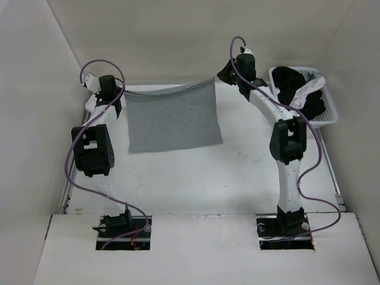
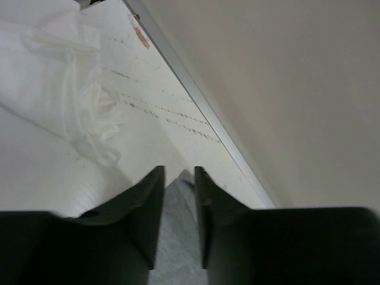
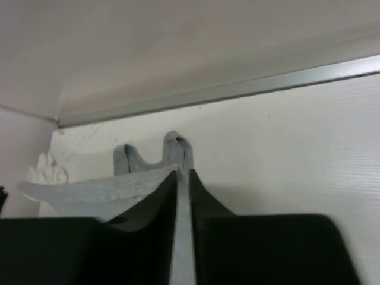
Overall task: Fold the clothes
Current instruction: Fold the tank top
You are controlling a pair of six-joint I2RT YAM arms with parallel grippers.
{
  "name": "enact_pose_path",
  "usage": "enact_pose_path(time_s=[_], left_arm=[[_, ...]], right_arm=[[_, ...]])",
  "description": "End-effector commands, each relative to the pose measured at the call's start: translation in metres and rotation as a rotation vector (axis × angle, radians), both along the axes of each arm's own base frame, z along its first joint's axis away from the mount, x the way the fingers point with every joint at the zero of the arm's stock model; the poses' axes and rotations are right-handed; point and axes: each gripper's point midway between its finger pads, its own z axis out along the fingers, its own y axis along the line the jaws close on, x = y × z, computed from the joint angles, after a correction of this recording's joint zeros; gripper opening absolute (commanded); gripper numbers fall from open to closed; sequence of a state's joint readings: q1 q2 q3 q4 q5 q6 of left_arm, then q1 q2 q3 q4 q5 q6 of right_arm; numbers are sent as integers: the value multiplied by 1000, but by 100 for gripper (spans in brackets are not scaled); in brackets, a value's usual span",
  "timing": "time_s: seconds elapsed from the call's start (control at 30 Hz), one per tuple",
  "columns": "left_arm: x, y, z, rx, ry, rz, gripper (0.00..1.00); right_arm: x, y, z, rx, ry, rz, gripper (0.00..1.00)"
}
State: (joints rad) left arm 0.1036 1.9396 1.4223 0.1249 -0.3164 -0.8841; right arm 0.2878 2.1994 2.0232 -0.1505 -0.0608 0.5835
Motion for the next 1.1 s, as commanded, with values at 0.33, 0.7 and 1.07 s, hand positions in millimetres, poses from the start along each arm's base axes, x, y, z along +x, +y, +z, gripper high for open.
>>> enact_pose_path(time_s=[0.33, 0.7, 1.07], left_arm=[[-122, -92, 35, 34, -157, -168, 42], [-251, -73, -76, -88, 117, -155, 40], [-260, -77, -125, -243, 197, -211, 48]], right_arm=[[-115, 5, -28, 13, 43, 25, 17], [-223, -15, -135, 14, 250, 35, 45], [-229, -12, -166, 56, 316, 51, 50]])
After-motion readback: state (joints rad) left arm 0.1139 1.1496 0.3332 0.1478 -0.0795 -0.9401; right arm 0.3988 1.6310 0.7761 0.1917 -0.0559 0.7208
